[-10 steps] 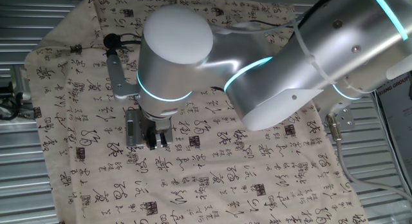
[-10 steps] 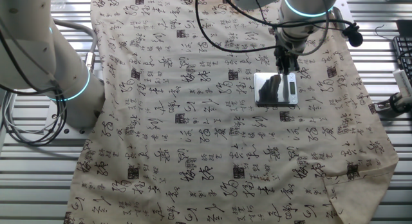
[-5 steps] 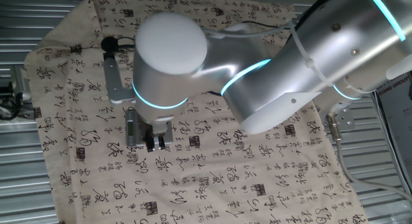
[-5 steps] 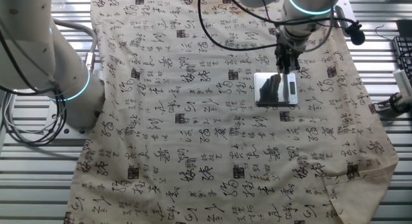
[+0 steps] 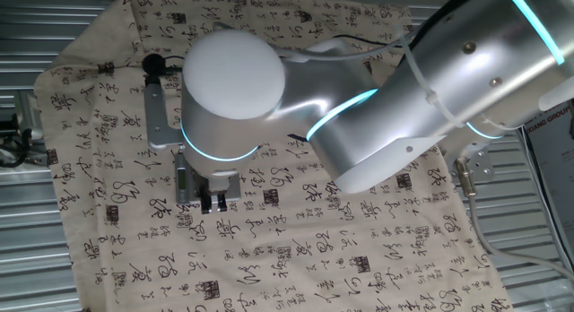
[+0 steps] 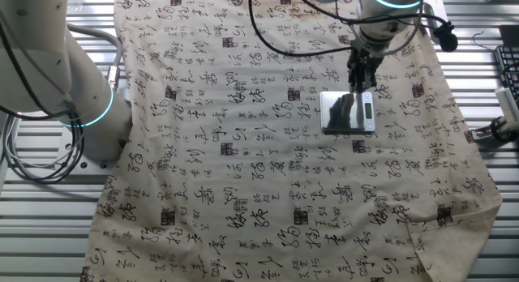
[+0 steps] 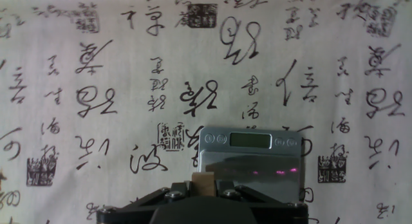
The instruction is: Place the block on the scale
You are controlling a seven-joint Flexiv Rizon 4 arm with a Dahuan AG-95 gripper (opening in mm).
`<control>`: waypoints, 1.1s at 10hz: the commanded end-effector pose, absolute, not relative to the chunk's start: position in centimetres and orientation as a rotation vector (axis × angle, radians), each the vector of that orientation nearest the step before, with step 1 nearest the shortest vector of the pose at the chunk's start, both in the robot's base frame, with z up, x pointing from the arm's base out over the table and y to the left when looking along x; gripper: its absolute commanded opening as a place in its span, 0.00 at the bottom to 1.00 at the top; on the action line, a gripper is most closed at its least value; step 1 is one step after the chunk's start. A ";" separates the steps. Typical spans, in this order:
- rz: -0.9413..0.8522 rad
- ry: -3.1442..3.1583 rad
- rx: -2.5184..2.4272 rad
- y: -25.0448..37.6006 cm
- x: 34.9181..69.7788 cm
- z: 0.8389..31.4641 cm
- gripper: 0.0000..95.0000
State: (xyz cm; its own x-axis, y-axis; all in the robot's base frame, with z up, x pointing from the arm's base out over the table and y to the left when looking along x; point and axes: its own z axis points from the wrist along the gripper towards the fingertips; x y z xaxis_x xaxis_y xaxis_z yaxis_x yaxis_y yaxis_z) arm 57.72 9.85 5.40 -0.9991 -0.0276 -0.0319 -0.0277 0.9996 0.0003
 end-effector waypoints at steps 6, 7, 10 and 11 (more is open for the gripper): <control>0.006 3.107 0.004 9.8 57.7 5.4 0.00; 0.007 3.107 0.006 9.8 57.7 5.4 0.00; 0.010 3.115 -0.005 9.8 57.7 5.6 0.00; 0.010 3.115 -0.005 9.8 57.7 5.6 0.00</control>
State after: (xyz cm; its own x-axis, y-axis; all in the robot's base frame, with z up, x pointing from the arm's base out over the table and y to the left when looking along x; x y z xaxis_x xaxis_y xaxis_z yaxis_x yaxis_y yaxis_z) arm 57.65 9.82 5.72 -0.9997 -0.0013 -0.0232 -0.0015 1.0000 0.0087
